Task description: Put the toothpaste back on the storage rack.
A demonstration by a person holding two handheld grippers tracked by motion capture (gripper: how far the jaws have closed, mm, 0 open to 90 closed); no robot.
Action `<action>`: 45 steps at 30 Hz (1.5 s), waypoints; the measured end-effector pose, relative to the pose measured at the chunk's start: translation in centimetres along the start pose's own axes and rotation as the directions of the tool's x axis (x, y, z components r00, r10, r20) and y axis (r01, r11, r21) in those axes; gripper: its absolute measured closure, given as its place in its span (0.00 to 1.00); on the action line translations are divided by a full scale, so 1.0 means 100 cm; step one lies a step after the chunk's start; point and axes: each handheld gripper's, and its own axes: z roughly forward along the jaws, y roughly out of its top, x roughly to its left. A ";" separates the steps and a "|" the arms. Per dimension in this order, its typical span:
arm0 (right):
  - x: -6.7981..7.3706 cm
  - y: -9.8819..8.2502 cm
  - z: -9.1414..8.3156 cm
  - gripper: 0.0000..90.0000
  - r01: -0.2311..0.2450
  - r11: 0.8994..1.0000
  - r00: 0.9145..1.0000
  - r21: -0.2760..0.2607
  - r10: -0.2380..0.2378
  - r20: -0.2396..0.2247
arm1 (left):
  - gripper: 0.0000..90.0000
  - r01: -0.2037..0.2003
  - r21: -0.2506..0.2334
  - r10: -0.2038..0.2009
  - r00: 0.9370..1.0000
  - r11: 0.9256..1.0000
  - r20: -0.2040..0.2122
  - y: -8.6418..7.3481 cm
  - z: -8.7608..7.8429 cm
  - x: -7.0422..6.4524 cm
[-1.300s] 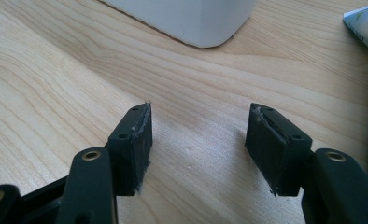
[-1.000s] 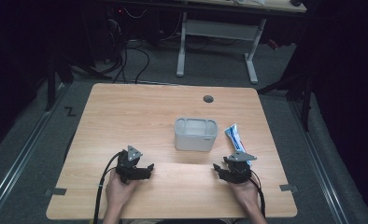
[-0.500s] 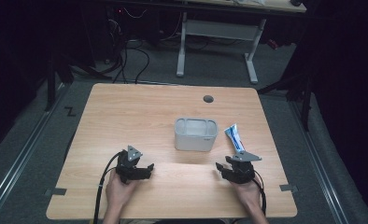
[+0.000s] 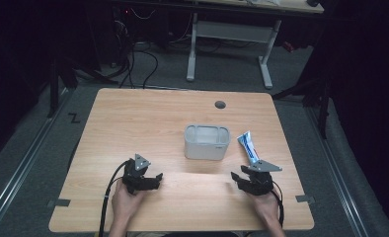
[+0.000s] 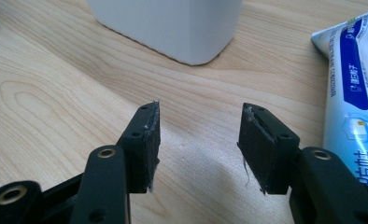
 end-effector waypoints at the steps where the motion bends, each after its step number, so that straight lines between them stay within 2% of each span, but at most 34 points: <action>1: 0.000 0.000 0.000 0.54 0.000 1.000 1.000 0.000 0.000 0.000 | 0.18 0.000 0.000 0.000 1.000 1.000 0.000 0.000 0.000 0.000; 21: -0.014 0.000 -0.023 0.59 -0.036 0.998 0.999 -0.048 0.037 0.017 | 0.18 0.003 -0.001 -0.003 1.000 1.000 0.000 0.000 0.000 0.000; 32: -0.024 -0.003 -0.034 0.60 -0.056 0.997 0.997 -0.053 0.059 0.055 | 0.18 0.004 -0.001 -0.004 1.000 1.000 0.000 0.000 0.000 0.000; 41: -0.042 0.001 -0.043 0.60 -0.079 0.995 0.992 -0.059 0.085 0.098 | 0.18 0.004 -0.001 -0.004 1.000 1.000 0.000 0.000 0.000 0.000; 45: -0.049 0.003 -0.042 0.60 -0.089 0.994 0.990 -0.062 0.095 0.106 | 0.18 0.004 -0.001 -0.004 1.000 1.000 0.000 0.000 0.000 0.000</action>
